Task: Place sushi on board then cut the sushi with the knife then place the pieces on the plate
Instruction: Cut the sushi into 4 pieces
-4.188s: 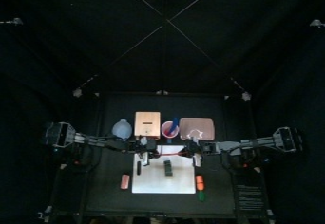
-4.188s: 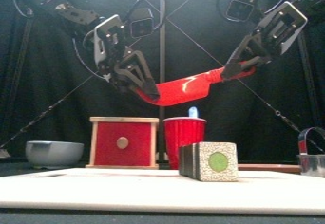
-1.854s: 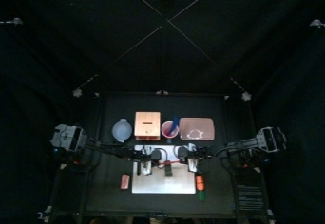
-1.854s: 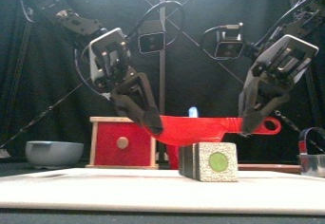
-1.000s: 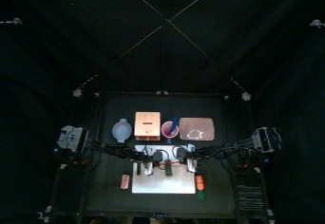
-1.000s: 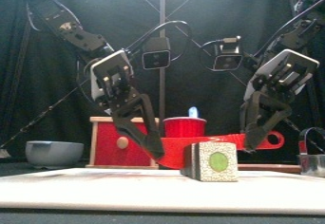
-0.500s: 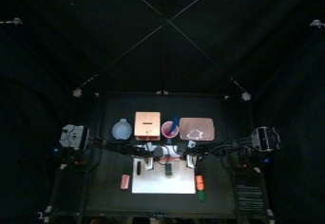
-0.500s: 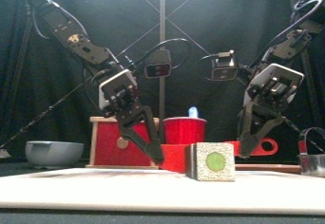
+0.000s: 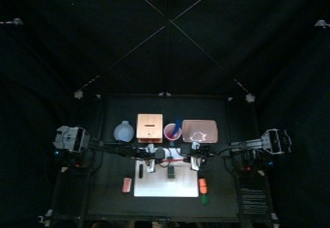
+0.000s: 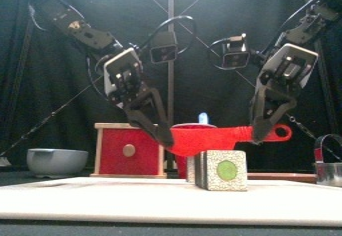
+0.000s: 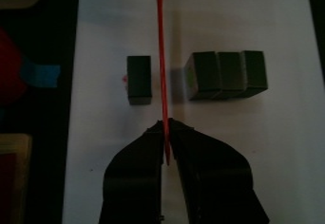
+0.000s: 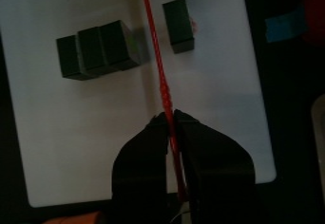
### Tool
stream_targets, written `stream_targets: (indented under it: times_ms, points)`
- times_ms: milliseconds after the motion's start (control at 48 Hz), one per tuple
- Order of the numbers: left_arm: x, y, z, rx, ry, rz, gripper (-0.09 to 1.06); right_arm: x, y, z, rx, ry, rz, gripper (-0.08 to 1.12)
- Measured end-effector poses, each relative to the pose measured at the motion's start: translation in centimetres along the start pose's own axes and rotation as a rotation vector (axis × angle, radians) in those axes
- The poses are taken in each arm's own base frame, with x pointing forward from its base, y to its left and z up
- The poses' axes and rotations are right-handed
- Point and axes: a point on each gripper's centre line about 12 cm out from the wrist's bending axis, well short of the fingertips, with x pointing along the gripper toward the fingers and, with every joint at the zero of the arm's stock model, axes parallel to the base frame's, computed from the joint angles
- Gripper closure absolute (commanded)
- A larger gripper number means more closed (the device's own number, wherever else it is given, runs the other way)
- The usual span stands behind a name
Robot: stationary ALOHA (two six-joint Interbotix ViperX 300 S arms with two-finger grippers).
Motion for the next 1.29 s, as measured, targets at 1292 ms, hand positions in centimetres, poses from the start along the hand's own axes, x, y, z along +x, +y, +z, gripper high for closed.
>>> stream_targets:
  times_ms: [1292]
  points:
    - [1.0, -2.2, -1.2, -0.009, 0.037, -0.038, 0.45, 1.6, 2.3, -1.5, 0.014, 0.068, 0.052, 0.68]
